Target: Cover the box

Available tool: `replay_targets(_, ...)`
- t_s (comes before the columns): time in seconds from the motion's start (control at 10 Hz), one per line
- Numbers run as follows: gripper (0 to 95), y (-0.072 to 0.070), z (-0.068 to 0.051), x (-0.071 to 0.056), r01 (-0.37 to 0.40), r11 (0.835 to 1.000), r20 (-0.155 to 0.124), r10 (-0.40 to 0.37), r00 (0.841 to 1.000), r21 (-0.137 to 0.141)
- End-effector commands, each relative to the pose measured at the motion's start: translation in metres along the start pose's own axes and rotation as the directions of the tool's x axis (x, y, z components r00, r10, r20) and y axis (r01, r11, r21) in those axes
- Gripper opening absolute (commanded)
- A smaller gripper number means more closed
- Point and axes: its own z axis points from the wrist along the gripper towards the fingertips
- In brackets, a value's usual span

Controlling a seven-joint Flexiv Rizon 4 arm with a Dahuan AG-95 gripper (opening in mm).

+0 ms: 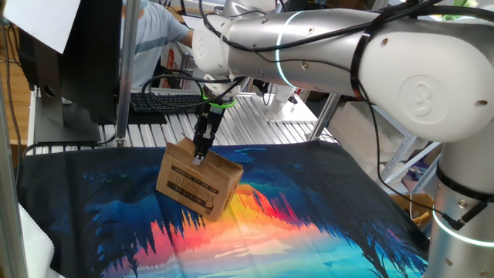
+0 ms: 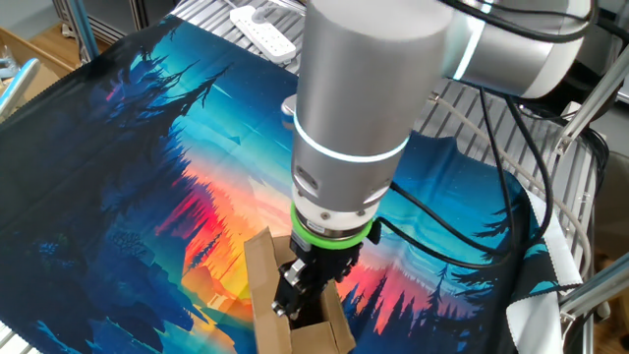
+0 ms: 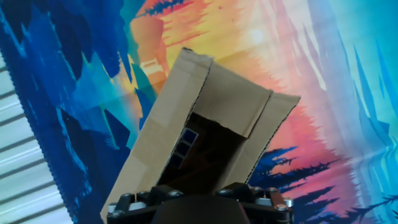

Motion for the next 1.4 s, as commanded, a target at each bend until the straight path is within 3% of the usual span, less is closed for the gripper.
replay_targets(0.1, 76.0, 0.0011, 0.0025, 0.0007, -0.006, 1.000, 0.014, 0.006, 1.000, -0.011)
replay_targets(0.8, 76.0, 0.0036, 0.0068, 0.0020, 0.081, 0.987, 0.092, -0.069, 0.993, -0.139)
replay_targets(1.0, 76.0, 0.0038, 0.0075, 0.0022, 0.076, 0.987, 0.084, -0.065, 0.994, -0.143)
replay_targets(1.2, 76.0, 0.0039, 0.0077, 0.0023, 0.078, 0.989, 0.076, -0.069, 0.995, -0.128)
replay_targets(1.4, 76.0, 0.0035, 0.0064, 0.0021, 0.068, 0.994, 0.041, -0.065, 0.997, -0.082)
